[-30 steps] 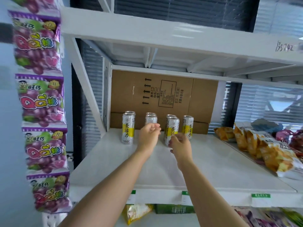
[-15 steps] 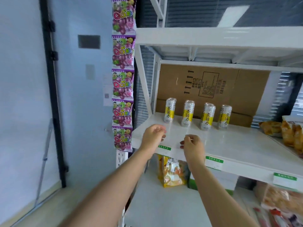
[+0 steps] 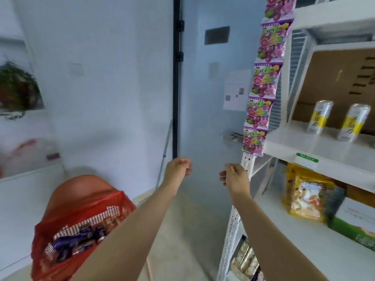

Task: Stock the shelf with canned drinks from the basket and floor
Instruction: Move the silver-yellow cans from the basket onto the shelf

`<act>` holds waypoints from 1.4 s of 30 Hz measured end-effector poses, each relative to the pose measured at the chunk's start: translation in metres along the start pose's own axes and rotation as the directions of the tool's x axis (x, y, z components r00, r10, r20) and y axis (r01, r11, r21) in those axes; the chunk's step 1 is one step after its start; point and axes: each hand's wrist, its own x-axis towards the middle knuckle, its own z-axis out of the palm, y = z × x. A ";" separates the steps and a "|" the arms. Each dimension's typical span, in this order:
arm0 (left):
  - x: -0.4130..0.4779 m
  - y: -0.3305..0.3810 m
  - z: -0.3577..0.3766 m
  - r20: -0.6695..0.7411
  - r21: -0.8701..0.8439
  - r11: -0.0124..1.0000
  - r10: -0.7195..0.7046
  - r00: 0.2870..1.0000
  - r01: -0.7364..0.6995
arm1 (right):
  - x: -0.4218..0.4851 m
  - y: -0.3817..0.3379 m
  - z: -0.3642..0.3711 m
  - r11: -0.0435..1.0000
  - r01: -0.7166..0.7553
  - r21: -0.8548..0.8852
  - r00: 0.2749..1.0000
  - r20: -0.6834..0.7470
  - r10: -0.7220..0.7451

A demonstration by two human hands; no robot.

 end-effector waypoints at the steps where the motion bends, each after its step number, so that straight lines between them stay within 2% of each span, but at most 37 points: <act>1: 0.001 -0.003 -0.028 -0.038 -0.016 1.000 -0.025 0.999 0.024 | -0.006 0.001 0.020 1.000 0.000 -0.008 0.999 0.036 0.000; 7: 0.014 -0.030 -0.192 -0.182 0.021 0.992 -0.119 0.976 0.125 | -0.047 0.017 0.161 0.997 -0.063 -0.044 0.959 0.275 0.072; 12: 0.009 -0.051 -0.327 -0.303 0.105 0.976 -0.152 0.941 0.191 | -0.095 0.037 0.284 0.990 -0.130 -0.048 0.885 0.445 0.137; 17: 0.003 -0.084 -0.427 -0.413 0.174 0.950 -0.168 0.895 0.258 | -0.134 0.070 0.371 0.981 -0.115 -0.159 0.799 0.572 0.186; 23: 0.026 -0.134 -0.476 -0.473 0.170 0.904 -0.274 0.837 0.392 | -0.137 0.113 0.429 0.957 -0.109 -0.269 0.707 0.655 0.265; 30: 0.082 -0.210 -0.494 -0.490 0.135 0.826 -0.425 0.761 0.547 | -0.089 0.191 0.500 0.897 -0.162 -0.411 0.570 0.703 0.425; 33: 0.105 -0.244 -0.503 -0.536 0.082 0.775 -0.496 0.684 0.626 | -0.071 0.226 0.531 0.862 -0.138 -0.487 0.503 0.716 0.485; 35: 0.118 -0.268 -0.510 -0.562 0.032 0.734 -0.548 0.619 0.678 | -0.064 0.253 0.553 0.827 -0.112 -0.551 0.429 0.724 0.540; 37: 0.124 -0.289 -0.515 -0.589 -0.012 0.693 -0.588 0.554 0.721 | -0.062 0.278 0.569 0.783 -0.056 -0.620 0.345 0.723 0.598; 42: 0.123 -0.339 -0.524 -0.659 -0.119 0.603 -0.642 0.392 0.788 | -0.075 0.330 0.603 0.693 0.082 -0.716 0.202 0.693 0.693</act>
